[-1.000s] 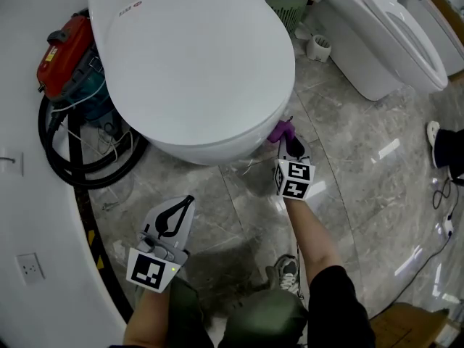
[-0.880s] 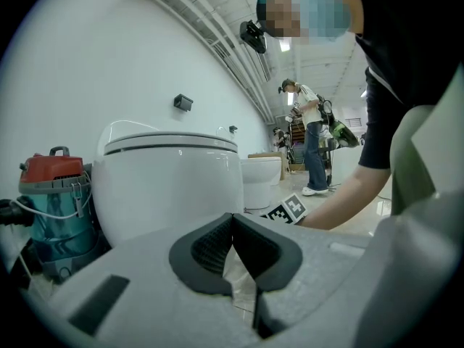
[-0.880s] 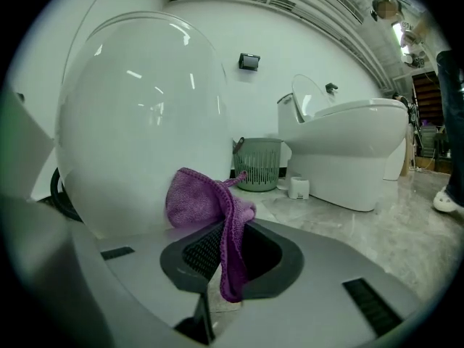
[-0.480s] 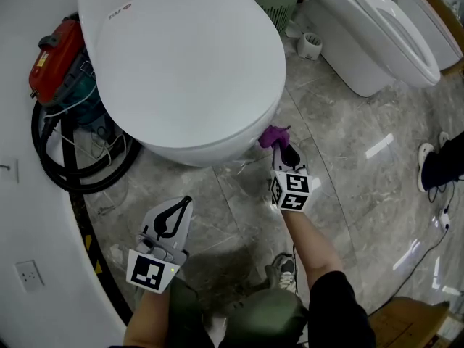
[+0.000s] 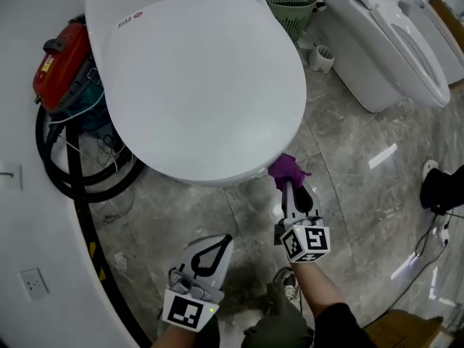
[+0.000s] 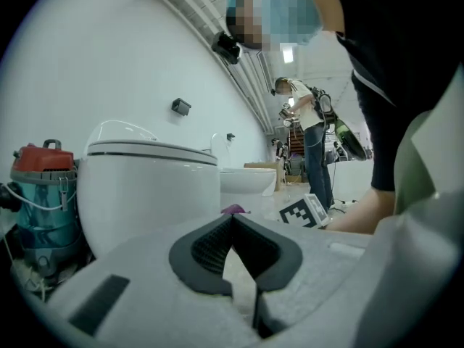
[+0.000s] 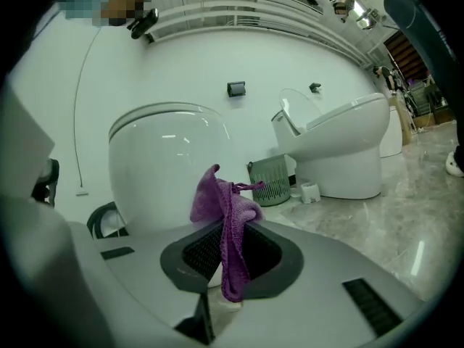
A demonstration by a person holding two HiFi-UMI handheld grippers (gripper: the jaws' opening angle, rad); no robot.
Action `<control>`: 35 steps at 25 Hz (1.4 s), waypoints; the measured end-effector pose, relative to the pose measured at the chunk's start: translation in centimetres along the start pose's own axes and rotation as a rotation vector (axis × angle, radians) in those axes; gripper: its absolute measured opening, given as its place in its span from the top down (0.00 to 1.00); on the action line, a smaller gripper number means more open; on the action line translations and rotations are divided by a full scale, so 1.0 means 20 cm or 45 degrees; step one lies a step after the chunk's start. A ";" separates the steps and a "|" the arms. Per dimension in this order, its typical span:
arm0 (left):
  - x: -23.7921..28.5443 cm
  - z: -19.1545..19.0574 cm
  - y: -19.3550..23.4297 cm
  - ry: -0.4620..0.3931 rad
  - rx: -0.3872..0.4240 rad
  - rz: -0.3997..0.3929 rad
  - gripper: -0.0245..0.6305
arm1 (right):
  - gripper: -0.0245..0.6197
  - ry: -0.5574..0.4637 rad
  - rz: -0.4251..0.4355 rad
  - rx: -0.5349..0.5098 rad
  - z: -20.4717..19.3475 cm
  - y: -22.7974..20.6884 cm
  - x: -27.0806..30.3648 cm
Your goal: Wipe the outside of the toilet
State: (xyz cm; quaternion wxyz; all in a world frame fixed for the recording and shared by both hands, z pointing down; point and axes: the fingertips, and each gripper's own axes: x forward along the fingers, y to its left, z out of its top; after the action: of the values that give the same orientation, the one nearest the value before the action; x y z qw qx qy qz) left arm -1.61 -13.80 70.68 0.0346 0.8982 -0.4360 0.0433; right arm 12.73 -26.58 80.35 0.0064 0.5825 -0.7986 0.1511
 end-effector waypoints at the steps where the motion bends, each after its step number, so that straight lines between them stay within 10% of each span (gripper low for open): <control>1: 0.01 0.01 -0.06 0.005 -0.003 -0.021 0.95 | 0.89 -0.001 0.024 -0.018 0.03 0.03 -0.02; 8: -0.04 0.04 -0.30 0.008 -0.060 -0.079 0.96 | 0.89 -0.023 0.035 -0.131 0.29 0.20 -0.25; 13: -0.23 0.09 -0.41 0.201 -0.135 -0.059 0.96 | 0.89 0.025 -0.061 -0.064 0.57 0.27 -0.52; 25: -0.59 1.08 -0.14 0.370 -0.067 0.077 0.96 | 0.89 0.155 -0.178 -0.021 1.49 0.48 -1.15; 35: -0.62 2.10 0.03 0.176 -0.008 0.126 0.96 | 0.89 0.101 -0.042 -0.032 2.29 0.92 -1.29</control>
State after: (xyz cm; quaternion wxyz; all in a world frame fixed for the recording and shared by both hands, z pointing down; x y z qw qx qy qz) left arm -7.71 -8.74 27.54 0.0652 0.8703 -0.4766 0.1054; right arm 11.49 -8.89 27.60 0.0478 0.5891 -0.7898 0.1639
